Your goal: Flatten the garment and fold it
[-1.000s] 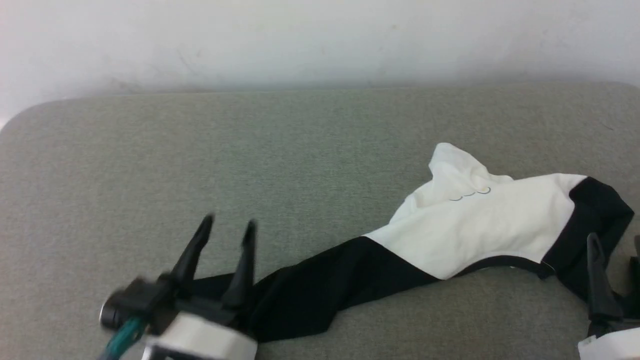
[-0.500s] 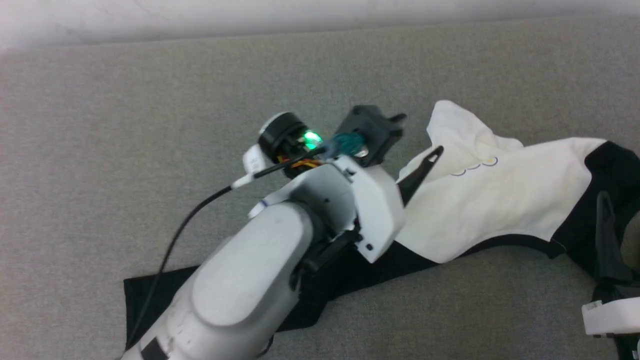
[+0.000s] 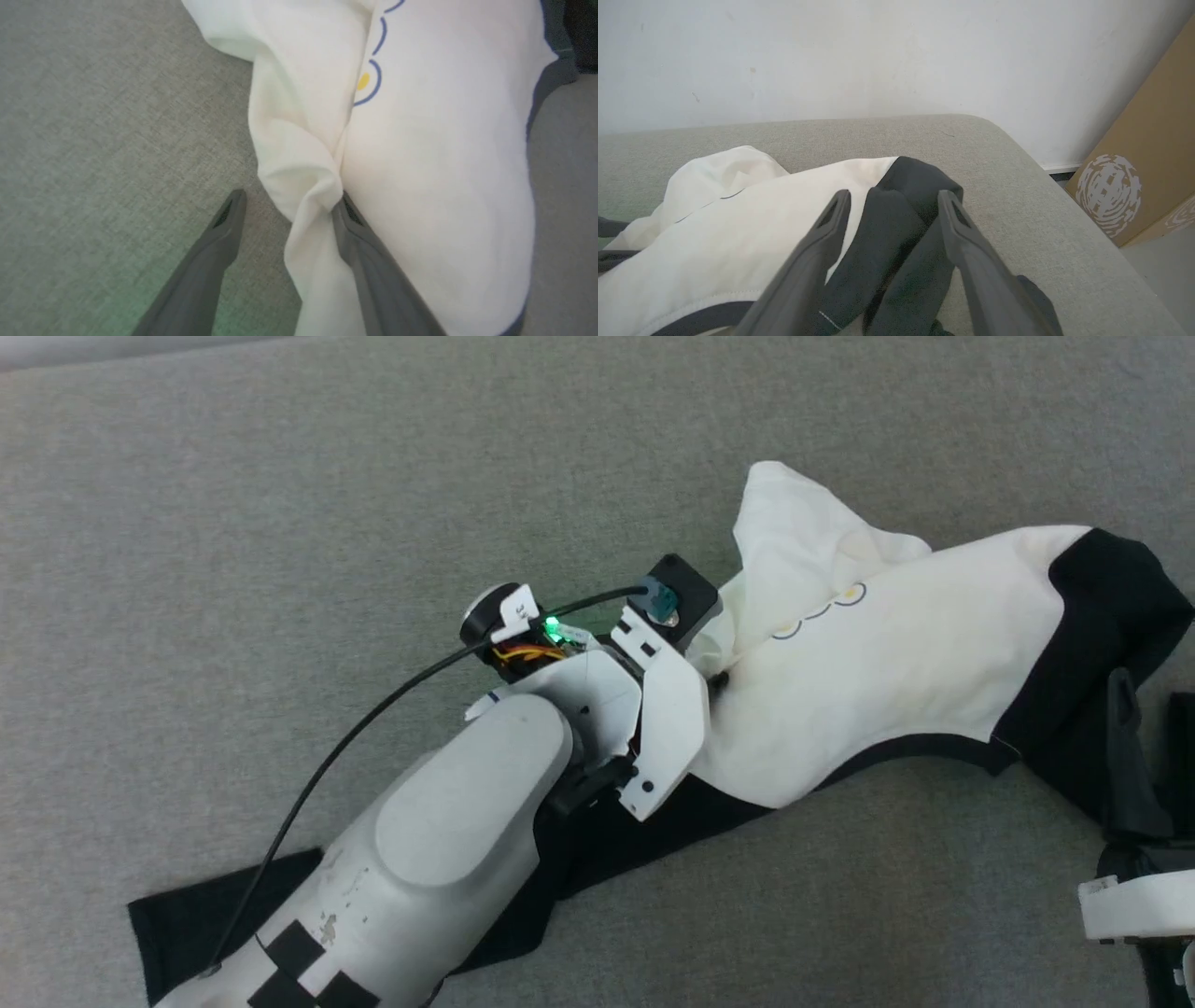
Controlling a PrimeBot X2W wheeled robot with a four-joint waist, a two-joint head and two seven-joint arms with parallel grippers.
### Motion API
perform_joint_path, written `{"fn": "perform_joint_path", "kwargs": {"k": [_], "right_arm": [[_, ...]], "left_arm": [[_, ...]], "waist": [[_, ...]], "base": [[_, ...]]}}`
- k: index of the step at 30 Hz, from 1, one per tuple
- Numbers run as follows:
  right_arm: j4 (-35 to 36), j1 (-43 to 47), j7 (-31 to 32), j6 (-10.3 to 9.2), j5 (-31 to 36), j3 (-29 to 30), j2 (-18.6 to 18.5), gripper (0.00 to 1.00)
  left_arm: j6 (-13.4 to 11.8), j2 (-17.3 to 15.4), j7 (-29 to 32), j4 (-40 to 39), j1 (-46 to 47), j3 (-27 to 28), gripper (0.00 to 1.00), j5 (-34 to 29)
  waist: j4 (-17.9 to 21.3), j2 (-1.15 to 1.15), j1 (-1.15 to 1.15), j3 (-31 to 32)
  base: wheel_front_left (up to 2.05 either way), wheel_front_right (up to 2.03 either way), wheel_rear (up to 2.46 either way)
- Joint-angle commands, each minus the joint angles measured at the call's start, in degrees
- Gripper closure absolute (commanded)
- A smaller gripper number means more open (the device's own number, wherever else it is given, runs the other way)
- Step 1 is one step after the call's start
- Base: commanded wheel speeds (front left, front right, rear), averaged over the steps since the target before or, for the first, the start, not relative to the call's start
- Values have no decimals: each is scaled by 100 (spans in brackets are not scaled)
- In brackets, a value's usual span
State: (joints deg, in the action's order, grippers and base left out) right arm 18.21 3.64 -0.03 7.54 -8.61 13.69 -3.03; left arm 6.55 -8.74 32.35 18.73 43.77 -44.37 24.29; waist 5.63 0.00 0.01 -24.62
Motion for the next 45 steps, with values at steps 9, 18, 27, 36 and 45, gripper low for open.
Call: {"fn": "perform_joint_path", "kwargs": {"k": [9, 18, 27, 36, 45], "right_arm": [[-76, -121, -52, -5, -42, 57, 15, 0], [-32, -84, 40, -5, -35, 41, 15, 0], [-20, -152, 46, -5, -33, -106, 15, 0], [-80, -219, 65, -5, 16, -78, 15, 0], [-221, -151, 99, -5, 51, -143, 15, 0]], "left_arm": [[-218, 120, -545, 231, 62, 296, 100, 236], [-547, -381, -1043, -855, 736, 1413, 100, 510], [-471, -1654, -1541, -441, 826, 2267, 100, 406], [-391, -1536, -1828, 340, 652, 2397, 0, 715], [-386, -1558, -2011, -614, 442, 2476, 0, 874]], "waist": [[-4, 0, -1, -42], [-247, 0, -1, 243], [17, 0, -1, -200], [-59, 0, -1, -436], [-458, 0, -1, 208]], "base": [[0, 0, 0], [0, 0, 0], [0, 0, 0], [0, 0, 0], [0, 0, 0]]}}
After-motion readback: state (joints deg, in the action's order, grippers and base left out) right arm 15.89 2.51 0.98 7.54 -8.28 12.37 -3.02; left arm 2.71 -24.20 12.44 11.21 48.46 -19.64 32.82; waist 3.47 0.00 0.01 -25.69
